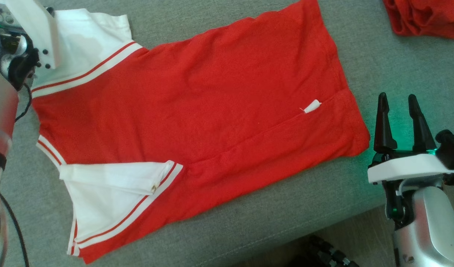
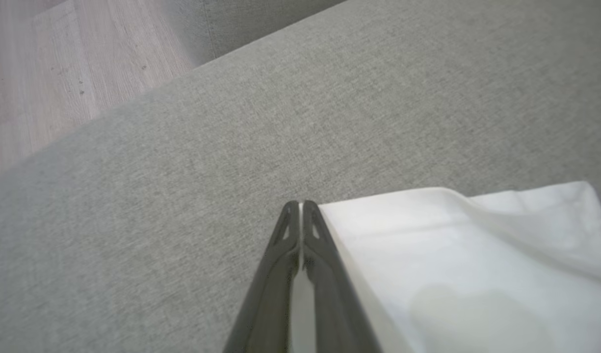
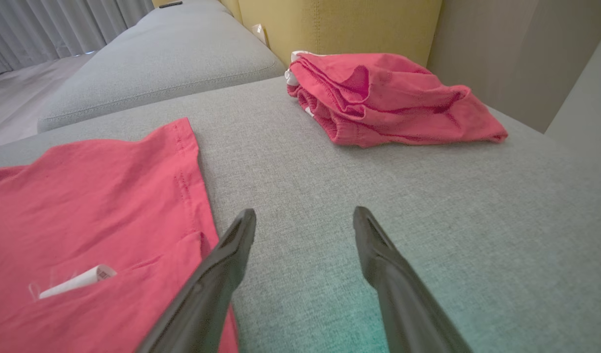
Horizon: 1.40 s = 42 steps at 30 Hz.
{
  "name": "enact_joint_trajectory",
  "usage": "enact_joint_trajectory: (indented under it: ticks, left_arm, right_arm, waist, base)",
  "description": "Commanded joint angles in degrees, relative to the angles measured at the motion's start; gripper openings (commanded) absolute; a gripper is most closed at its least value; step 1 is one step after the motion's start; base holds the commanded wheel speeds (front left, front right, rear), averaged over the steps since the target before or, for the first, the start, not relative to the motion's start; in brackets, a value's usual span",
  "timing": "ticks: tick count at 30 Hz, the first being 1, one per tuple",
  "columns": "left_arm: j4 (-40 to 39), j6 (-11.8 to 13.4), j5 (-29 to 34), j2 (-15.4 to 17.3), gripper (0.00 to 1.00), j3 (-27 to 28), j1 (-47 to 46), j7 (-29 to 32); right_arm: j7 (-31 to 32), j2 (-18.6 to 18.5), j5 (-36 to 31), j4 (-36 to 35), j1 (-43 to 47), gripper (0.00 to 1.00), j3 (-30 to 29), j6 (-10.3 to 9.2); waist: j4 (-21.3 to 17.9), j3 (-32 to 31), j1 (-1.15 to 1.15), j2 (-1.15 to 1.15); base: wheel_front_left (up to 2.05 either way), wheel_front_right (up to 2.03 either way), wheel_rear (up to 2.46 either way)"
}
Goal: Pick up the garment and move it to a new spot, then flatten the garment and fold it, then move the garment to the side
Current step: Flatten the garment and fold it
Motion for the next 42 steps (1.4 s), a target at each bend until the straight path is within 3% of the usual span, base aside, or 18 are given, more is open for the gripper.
enact_joint_trajectory:
  ticks: [1,8,13,18,22,37,38,40,41,42]
  left_arm:
    - [-0.6,0.1,-0.7,3.0,0.0,0.4,-1.9,0.6]
    - [-1.9,0.1,-2.9,2.6,0.0,-2.5,-2.2,-3.8]
    - [-5.0,0.1,-5.1,1.3,0.0,-6.0,-2.2,-7.2]
    - [-9.3,0.1,-7.1,0.9,0.0,-9.8,-2.5,-10.1]
    - [-13.2,0.1,-8.2,1.0,0.0,-13.0,-3.2,-11.3]
    - [-20.3,0.1,-10.9,3.2,0.0,-18.5,-5.3,-11.5]
    - [-20.3,0.1,-11.0,3.3,0.0,-18.6,-5.3,-11.5]
    - [-20.2,0.1,-11.2,3.4,0.0,-18.9,-5.3,-11.6]
    - [-20.1,0.1,-11.4,3.5,0.0,-19.0,-5.3,-11.6]
    - [-19.9,0.1,-11.5,3.5,0.0,-19.1,-5.2,-11.6]
  right_arm:
    - [-0.8,-0.3,0.2,-1.4,-0.4,1.0,1.0,0.37]
    - [0.9,-0.3,0.5,-3.7,-2.7,1.0,2.0,0.37]
    - [9.6,-2.4,2.1,-2.1,-10.1,1.0,5.2,0.37]
    - [20.4,-5.9,1.7,6.6,-20.4,1.0,7.3,0.37]
    - [24.5,-8.4,-1.3,15.4,-27.4,1.0,8.7,0.37]
    - [23.4,-8.5,-6.1,37.7,-41.4,1.0,13.0,0.37]
    - [23.1,-8.3,-6.2,38.7,-42.0,0.89,13.1,0.37]
    - [22.4,-8.2,-6.5,40.5,-43.0,0.39,13.4,0.37]
    - [22.2,-8.1,-6.6,41.4,-43.4,0.3,13.4,0.37]
    - [22.1,-8.0,-6.7,42.4,-43.8,0.13,13.4,0.37]
  waist:
    - [0.0,-0.2,0.0,0.0]
    - [1.8,-2.8,0.0,0.0]
    - [4.5,-5.6,0.0,0.0]
    - [7.2,-7.0,0.0,0.0]
    - [9.2,-6.8,0.0,0.0]
    - [12.3,-5.0,0.0,0.0]
    - [12.3,-5.0,0.0,0.0]
    - [12.5,-5.1,0.0,0.0]
    - [12.5,-5.1,0.0,0.0]
    - [12.6,-5.2,0.0,0.0]
  base:
    - [0.0,0.0,0.0]
    - [0.0,0.0,0.0]
    - [0.0,0.0,0.0]
    - [0.0,0.0,0.0]
    - [0.0,0.0,0.0]
    - [0.0,0.0,0.0]
    - [0.0,0.0,0.0]
    - [0.0,0.0,0.0]
    - [0.0,0.0,0.0]
    - [0.0,0.0,0.0]
